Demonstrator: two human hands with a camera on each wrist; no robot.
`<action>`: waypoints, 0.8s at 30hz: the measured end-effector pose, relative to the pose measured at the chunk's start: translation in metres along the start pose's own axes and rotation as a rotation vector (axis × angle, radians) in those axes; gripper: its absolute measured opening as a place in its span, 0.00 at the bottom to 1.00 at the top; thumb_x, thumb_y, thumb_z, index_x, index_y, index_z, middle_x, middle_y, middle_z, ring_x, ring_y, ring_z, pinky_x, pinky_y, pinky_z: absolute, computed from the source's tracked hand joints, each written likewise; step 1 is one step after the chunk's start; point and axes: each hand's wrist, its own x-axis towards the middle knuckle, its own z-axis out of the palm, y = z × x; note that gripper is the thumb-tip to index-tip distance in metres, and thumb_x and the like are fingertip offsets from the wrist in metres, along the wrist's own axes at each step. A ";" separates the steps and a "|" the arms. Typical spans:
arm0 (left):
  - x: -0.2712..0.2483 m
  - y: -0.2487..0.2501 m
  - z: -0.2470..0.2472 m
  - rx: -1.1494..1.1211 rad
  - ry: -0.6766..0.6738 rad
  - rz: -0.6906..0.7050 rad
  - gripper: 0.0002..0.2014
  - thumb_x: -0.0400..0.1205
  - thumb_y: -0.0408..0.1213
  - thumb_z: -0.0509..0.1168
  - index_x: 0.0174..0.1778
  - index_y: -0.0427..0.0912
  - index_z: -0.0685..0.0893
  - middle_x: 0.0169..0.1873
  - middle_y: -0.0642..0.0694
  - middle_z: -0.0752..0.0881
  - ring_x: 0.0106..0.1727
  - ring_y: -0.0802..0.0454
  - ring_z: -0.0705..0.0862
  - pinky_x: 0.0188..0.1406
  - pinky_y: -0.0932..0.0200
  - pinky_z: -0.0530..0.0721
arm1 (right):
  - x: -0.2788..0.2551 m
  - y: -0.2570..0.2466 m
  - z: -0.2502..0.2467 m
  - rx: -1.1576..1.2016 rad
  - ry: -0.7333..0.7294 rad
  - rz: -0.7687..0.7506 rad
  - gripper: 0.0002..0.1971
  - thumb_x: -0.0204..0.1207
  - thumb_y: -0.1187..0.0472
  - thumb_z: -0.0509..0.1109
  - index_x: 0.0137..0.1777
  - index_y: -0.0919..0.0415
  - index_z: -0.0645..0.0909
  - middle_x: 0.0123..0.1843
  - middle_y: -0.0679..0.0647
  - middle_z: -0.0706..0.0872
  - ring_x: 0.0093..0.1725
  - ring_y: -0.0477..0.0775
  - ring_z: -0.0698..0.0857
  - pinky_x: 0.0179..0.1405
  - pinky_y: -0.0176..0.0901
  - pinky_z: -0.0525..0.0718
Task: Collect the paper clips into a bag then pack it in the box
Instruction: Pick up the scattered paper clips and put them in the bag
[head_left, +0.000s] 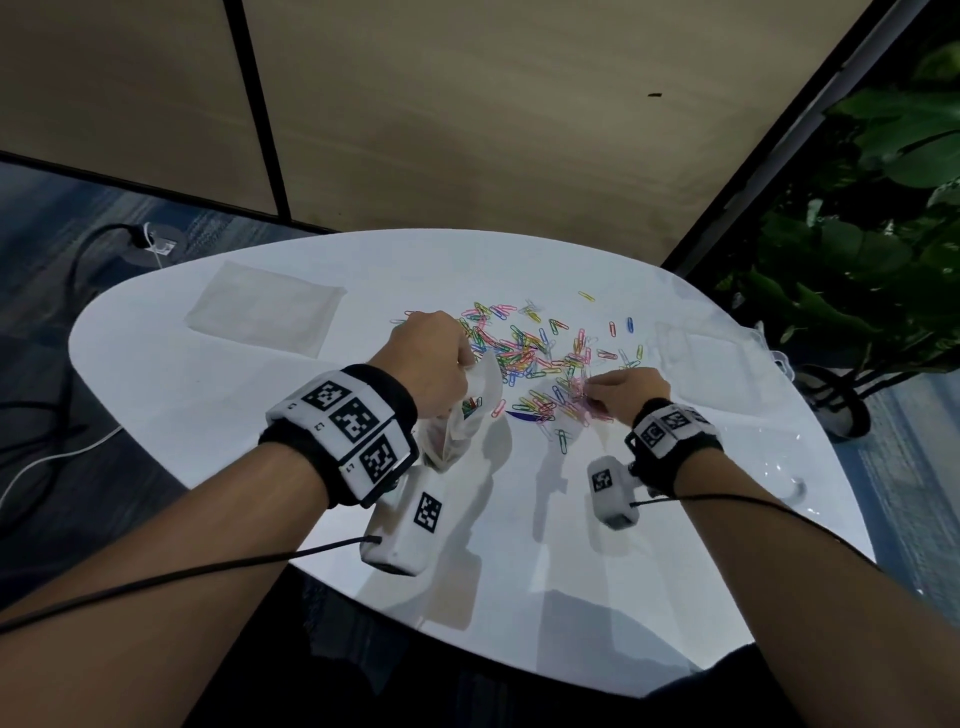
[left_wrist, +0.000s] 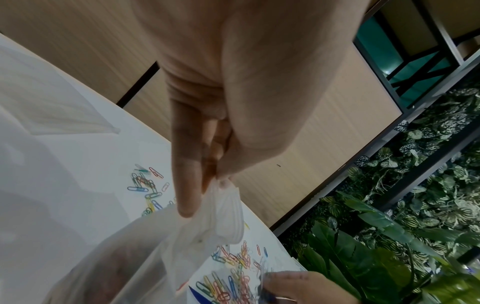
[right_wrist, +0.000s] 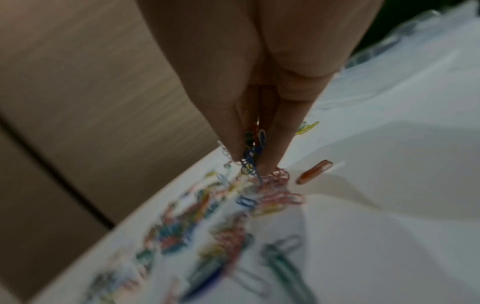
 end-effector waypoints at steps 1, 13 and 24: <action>0.000 0.000 0.000 -0.002 -0.001 -0.002 0.14 0.81 0.24 0.63 0.57 0.39 0.91 0.54 0.38 0.90 0.51 0.39 0.90 0.55 0.47 0.91 | 0.000 -0.001 -0.004 0.173 -0.052 0.063 0.06 0.68 0.61 0.79 0.31 0.58 0.91 0.43 0.57 0.94 0.47 0.55 0.93 0.58 0.51 0.89; 0.001 0.003 0.005 -0.017 0.033 -0.017 0.14 0.79 0.24 0.64 0.56 0.38 0.91 0.54 0.38 0.90 0.49 0.38 0.91 0.54 0.49 0.91 | -0.092 -0.081 0.004 1.081 -0.646 0.011 0.08 0.83 0.68 0.65 0.55 0.73 0.83 0.47 0.60 0.91 0.49 0.50 0.91 0.51 0.35 0.89; 0.000 0.006 0.007 -0.009 0.076 0.009 0.12 0.79 0.25 0.65 0.50 0.39 0.93 0.46 0.41 0.92 0.38 0.47 0.89 0.49 0.53 0.91 | -0.106 -0.084 0.049 0.036 -0.033 -0.612 0.06 0.74 0.67 0.72 0.43 0.60 0.91 0.32 0.53 0.90 0.34 0.52 0.88 0.38 0.35 0.85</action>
